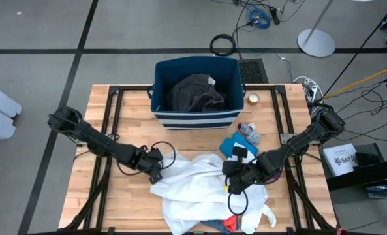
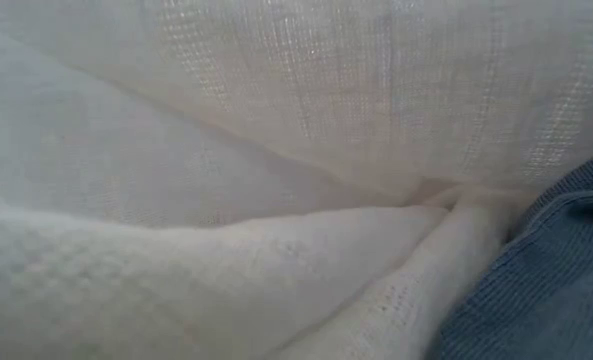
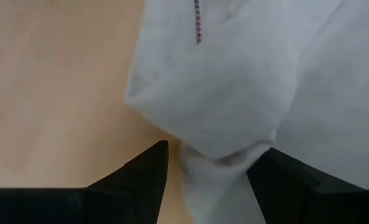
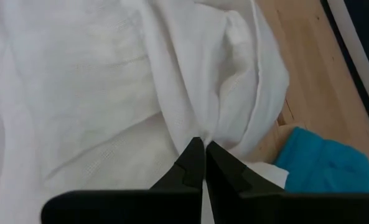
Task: Sort clothes
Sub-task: Put the white polo shirt into the blue laundry organizer
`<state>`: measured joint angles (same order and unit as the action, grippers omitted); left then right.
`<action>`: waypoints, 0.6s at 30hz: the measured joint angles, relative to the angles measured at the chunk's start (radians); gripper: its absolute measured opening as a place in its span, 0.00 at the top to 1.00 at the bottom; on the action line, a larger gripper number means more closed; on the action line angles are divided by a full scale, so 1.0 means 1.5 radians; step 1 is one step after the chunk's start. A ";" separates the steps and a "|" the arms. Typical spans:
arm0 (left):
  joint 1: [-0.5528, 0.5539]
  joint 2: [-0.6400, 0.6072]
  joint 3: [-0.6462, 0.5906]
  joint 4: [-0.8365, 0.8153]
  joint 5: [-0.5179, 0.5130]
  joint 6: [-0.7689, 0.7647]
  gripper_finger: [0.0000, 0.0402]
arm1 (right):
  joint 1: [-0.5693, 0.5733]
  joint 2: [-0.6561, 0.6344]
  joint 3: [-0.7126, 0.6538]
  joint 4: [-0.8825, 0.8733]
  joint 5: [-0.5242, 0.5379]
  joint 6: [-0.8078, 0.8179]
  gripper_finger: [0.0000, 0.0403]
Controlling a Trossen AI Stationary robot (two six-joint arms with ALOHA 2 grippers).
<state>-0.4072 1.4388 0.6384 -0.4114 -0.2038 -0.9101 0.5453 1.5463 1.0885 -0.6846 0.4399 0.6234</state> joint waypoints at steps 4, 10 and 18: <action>0.006 0.001 -0.005 0.019 -0.014 0.020 0.49 | 0.000 0.000 0.000 0.002 0.001 -0.004 1.00; 0.005 0.001 -0.005 0.015 -0.023 0.040 0.88 | 0.000 0.000 0.000 0.014 0.006 -0.004 1.00; 0.004 -0.044 0.036 0.001 -0.035 0.085 0.98 | 0.000 -0.009 0.020 -0.008 0.006 -0.003 1.00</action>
<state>-0.4015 1.3735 0.6917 -0.4093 -0.2566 -0.7821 0.5453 1.5321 1.1183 -0.6963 0.4484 0.6190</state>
